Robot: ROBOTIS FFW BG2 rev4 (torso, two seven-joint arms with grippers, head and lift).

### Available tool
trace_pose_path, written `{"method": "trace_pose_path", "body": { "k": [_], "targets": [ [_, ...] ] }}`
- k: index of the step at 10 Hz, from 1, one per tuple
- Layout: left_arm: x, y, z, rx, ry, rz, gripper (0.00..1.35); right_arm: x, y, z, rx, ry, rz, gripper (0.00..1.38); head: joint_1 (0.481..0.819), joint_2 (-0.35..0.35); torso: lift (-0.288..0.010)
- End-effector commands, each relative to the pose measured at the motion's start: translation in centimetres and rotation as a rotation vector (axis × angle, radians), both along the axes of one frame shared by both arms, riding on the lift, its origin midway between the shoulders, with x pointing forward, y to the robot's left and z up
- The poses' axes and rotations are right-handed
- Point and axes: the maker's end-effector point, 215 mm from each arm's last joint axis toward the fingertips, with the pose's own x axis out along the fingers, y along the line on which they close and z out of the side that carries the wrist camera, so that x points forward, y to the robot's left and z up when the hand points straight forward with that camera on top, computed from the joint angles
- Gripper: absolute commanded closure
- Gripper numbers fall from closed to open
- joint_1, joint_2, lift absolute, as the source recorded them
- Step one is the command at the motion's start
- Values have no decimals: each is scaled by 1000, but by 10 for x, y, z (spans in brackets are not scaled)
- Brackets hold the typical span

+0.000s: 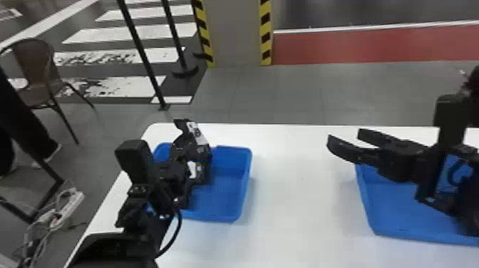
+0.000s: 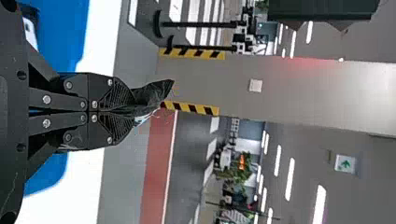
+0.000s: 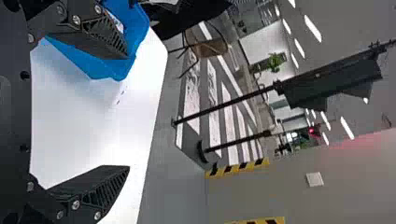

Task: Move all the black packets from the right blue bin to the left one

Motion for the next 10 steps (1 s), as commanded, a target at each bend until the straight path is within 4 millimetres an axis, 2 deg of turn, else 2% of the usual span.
{"method": "trace_pose_path", "body": {
  "k": [1, 2, 3, 4, 5, 6, 7, 8, 9, 10],
  "targets": [
    [0, 9, -34, 25, 54, 18, 1210, -9, -20, 5, -2, 8, -38, 179, 695, 184, -110],
    [-2, 13, -48, 29, 77, 25, 1208, -11, -24, 5, -3, 13, -47, 179, 695, 177, -110],
    [-4, 15, -53, 25, 73, 30, 1006, -13, -25, 1, -10, 23, -53, 179, 695, 175, -110],
    [-4, 17, -45, 25, 44, 33, 486, -19, -28, 0, -33, 28, -71, 180, 695, 174, -110],
    [-2, 10, -32, 15, -2, 22, 98, -31, -34, 2, -66, 35, -111, 179, 695, 174, -110],
    [-1, -1, -24, -8, -35, 2, 73, -50, -44, 2, -119, 56, -167, 179, 695, 165, -110],
    [-2, -11, -21, -27, -49, -16, 130, -73, -62, -4, -193, 110, -234, 179, 695, 158, -110],
    [-6, -17, -27, -44, -39, -29, 128, -89, -83, -21, -251, 200, -283, 179, 695, 131, -110],
    [-8, -20, -28, -50, -40, -35, 128, -96, -109, -30, -306, 250, -350, 180, 695, 104, -110],
    [-9, -19, -24, -57, -55, -33, 128, -90, -139, -39, -359, 278, -433, 180, 695, 69, -110]
  ]
}}
